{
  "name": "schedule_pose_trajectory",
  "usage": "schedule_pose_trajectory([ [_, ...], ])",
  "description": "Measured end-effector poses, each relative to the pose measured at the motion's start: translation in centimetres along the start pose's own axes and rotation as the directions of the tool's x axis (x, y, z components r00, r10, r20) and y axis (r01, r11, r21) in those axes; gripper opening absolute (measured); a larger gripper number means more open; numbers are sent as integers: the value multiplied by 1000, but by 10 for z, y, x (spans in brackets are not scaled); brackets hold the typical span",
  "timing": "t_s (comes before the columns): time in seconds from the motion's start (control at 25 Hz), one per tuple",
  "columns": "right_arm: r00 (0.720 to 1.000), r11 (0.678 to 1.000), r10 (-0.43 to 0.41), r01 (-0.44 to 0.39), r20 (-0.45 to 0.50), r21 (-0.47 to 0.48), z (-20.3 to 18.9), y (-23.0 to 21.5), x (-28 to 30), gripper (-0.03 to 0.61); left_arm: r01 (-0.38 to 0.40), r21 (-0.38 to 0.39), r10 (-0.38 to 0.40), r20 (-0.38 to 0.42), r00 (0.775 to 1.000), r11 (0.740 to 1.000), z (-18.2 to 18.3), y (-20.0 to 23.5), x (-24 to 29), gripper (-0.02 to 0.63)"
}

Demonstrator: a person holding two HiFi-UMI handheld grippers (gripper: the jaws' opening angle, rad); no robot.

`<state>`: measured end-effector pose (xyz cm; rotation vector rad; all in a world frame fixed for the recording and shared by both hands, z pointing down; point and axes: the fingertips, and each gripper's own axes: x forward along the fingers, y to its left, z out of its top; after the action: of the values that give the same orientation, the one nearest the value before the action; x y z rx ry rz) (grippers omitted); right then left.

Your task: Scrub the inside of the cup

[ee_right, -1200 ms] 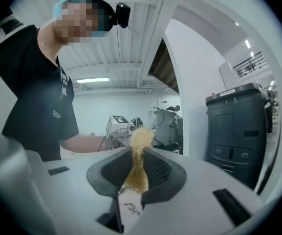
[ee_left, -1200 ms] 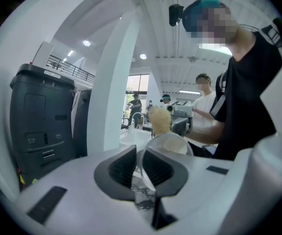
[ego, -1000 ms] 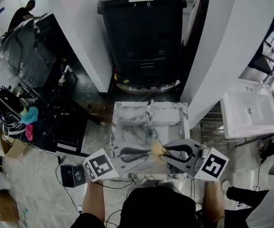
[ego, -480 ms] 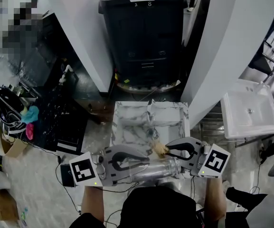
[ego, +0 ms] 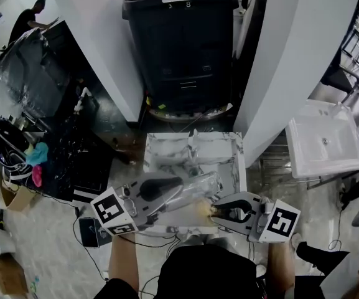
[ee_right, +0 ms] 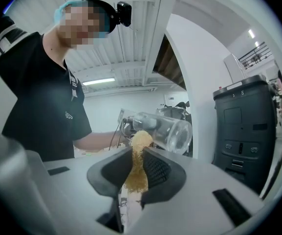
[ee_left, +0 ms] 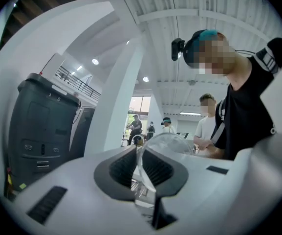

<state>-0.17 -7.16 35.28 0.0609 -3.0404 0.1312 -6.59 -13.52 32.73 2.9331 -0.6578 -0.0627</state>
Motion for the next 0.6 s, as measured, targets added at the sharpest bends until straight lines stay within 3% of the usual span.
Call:
schedule_pose_trajectory([
  [0.12, 998, 999, -42, 41, 37, 12, 10, -6, -4, 72, -54, -8, 53, -79, 995, 999, -20, 8, -5, 30],
  [0.2, 997, 997, -77, 78, 28, -3, 13, -13, -4, 71, -49, -10, 47, -125, 991, 999, -35, 4, -7, 34],
  [0.4, 996, 995, -93, 93, 20, -28, 22, -26, -2, 72, 55, 20, -50, -191, 980, 998, -52, -22, -14, 35],
  [0.6, 996, 995, -91, 91, -7, -31, 10, -41, -9, 71, 171, 16, -164, -194, 967, 985, -52, -53, -20, 35],
])
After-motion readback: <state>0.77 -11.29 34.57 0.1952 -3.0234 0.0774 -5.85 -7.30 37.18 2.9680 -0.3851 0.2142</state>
